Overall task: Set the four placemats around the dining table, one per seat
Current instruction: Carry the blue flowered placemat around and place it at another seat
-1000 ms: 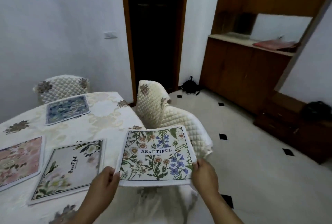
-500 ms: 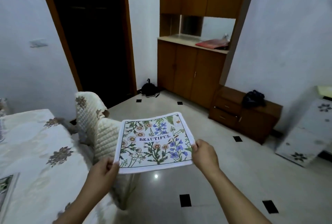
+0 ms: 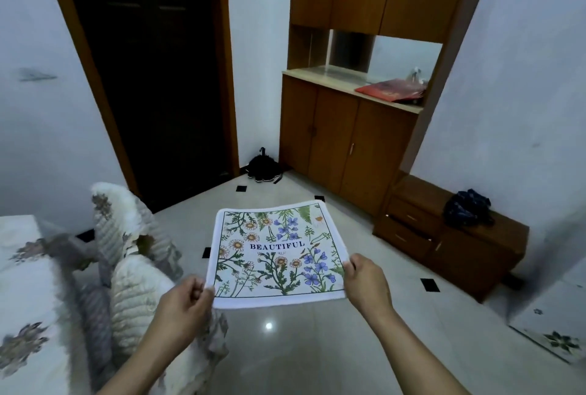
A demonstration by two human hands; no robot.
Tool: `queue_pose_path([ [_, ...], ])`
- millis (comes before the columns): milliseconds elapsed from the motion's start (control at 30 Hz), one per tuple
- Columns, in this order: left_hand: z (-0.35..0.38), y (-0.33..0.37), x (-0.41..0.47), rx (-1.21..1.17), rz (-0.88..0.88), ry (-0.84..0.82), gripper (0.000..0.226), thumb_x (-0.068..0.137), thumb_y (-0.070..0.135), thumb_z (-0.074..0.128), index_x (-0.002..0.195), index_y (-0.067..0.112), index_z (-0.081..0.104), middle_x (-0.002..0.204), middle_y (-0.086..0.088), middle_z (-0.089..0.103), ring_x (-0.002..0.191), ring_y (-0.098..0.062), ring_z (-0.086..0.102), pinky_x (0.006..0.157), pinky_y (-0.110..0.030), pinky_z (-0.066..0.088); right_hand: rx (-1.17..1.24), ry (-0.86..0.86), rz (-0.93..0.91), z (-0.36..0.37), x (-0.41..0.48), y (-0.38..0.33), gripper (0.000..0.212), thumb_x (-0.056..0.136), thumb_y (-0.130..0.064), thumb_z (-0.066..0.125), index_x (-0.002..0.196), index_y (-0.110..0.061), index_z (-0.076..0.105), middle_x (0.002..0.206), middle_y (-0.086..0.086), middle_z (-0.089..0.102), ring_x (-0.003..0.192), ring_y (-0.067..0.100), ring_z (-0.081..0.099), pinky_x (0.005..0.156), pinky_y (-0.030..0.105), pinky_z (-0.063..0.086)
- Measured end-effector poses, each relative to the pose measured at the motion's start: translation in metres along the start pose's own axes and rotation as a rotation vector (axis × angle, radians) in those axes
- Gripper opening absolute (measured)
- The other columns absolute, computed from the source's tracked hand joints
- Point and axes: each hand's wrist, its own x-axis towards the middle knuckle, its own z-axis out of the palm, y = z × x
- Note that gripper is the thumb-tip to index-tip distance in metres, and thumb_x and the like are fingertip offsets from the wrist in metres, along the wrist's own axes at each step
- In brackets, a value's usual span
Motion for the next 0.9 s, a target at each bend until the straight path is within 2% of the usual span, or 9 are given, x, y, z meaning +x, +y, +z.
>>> queue_pose_path([
  [67, 0.006, 0.004, 0.027, 0.027, -0.031, 0.038, 0.028, 0.088, 0.028, 0.064, 0.063, 0.023, 0.051, 0.061, 0.01, 0.063, 0.048, -0.004, 0.051, 0.047, -0.028, 0.039, 0.015, -0.02, -0.049, 0.013, 0.039, -0.006, 0.031, 0.097, -0.034, 0.043, 0.068, -0.024, 0.043, 0.069, -0.005, 0.049, 0.065, 0.018, 0.05, 0.051, 0.03, 0.032],
  [133, 0.012, 0.008, 0.05, 0.045, -0.068, 0.077, 0.028, 0.088, 0.029, 0.063, 0.064, 0.022, 0.051, 0.058, 0.003, 0.061, 0.048, -0.005, 0.048, 0.049, -0.03, 0.039, 0.021, -0.043, -0.102, 0.026, 0.08, -0.016, 0.03, 0.097, -0.033, 0.044, 0.068, -0.024, 0.043, 0.068, -0.005, 0.049, 0.064, 0.018, 0.05, 0.05, 0.03, 0.031],
  [233, 0.022, 0.009, 0.082, 0.058, -0.132, 0.174, 0.028, 0.089, 0.028, 0.064, 0.066, 0.017, 0.052, 0.054, 0.0, 0.056, 0.047, -0.006, 0.045, 0.051, -0.03, 0.038, 0.039, -0.117, -0.211, 0.049, 0.147, -0.035, 0.031, 0.097, -0.032, 0.043, 0.068, -0.022, 0.043, 0.069, -0.003, 0.05, 0.067, 0.02, 0.051, 0.055, 0.03, 0.033],
  [333, 0.031, 0.015, 0.101, 0.047, -0.234, 0.279, 0.026, 0.088, 0.027, 0.064, 0.065, 0.022, 0.054, 0.056, 0.011, 0.06, 0.047, -0.005, 0.047, 0.051, -0.028, 0.039, 0.061, -0.19, -0.336, 0.07, 0.209, -0.063, 0.032, 0.097, -0.032, 0.042, 0.066, -0.023, 0.043, 0.068, -0.003, 0.052, 0.065, 0.018, 0.053, 0.053, 0.031, 0.035],
  [433, 0.034, 0.022, 0.111, 0.022, -0.314, 0.395, 0.031, 0.088, 0.022, 0.065, 0.061, 0.022, 0.049, 0.054, 0.015, 0.059, 0.046, -0.004, 0.046, 0.045, -0.016, 0.035, 0.067, -0.279, -0.481, 0.095, 0.258, -0.103, 0.037, 0.097, -0.029, 0.045, 0.061, -0.024, 0.035, 0.063, -0.006, 0.046, 0.062, 0.019, 0.048, 0.052, 0.031, 0.031],
  [567, 0.022, 0.017, 0.113, -0.01, -0.44, 0.581, 0.024, 0.089, 0.028, 0.062, 0.07, 0.016, 0.052, 0.057, 0.007, 0.057, 0.046, -0.004, 0.042, 0.044, -0.016, 0.03, 0.095, -0.425, -0.675, 0.142, 0.29, -0.176, 0.035, 0.097, -0.027, 0.046, 0.063, -0.023, 0.038, 0.064, -0.006, 0.047, 0.064, 0.021, 0.048, 0.053, 0.033, 0.031],
  [667, 0.004, -0.001, 0.117, 0.026, -0.546, 0.694, 0.025, 0.088, 0.027, 0.063, 0.067, 0.02, 0.052, 0.062, -0.007, 0.059, 0.048, -0.003, 0.045, 0.051, -0.027, 0.037, 0.107, -0.505, -0.818, 0.184, 0.296, -0.234, 0.027, 0.098, -0.027, 0.045, 0.071, -0.021, 0.047, 0.07, -0.002, 0.052, 0.068, 0.022, 0.051, 0.056, 0.033, 0.035],
  [767, -0.014, -0.026, 0.133, 0.049, -0.599, 0.767, 0.03, 0.089, 0.023, 0.065, 0.063, 0.02, 0.049, 0.058, -0.006, 0.053, 0.049, -0.003, 0.045, 0.05, -0.021, 0.035, 0.108, -0.552, -0.904, 0.227, 0.3, -0.289, 0.026, 0.098, -0.029, 0.045, 0.074, -0.021, 0.05, 0.073, -0.003, 0.055, 0.068, 0.018, 0.052, 0.054, 0.032, 0.036],
  [900, -0.037, -0.064, 0.172, 0.026, -0.651, 0.823, 0.025, 0.089, 0.022, 0.067, 0.067, 0.019, 0.054, 0.059, -0.002, 0.058, 0.053, -0.004, 0.053, 0.05, -0.015, 0.039, 0.057, -0.578, -0.978, 0.277, 0.319, -0.355, 0.027, 0.099, -0.033, 0.042, 0.079, -0.02, 0.055, 0.077, -0.001, 0.059, 0.071, 0.017, 0.055, 0.056, 0.031, 0.039],
])
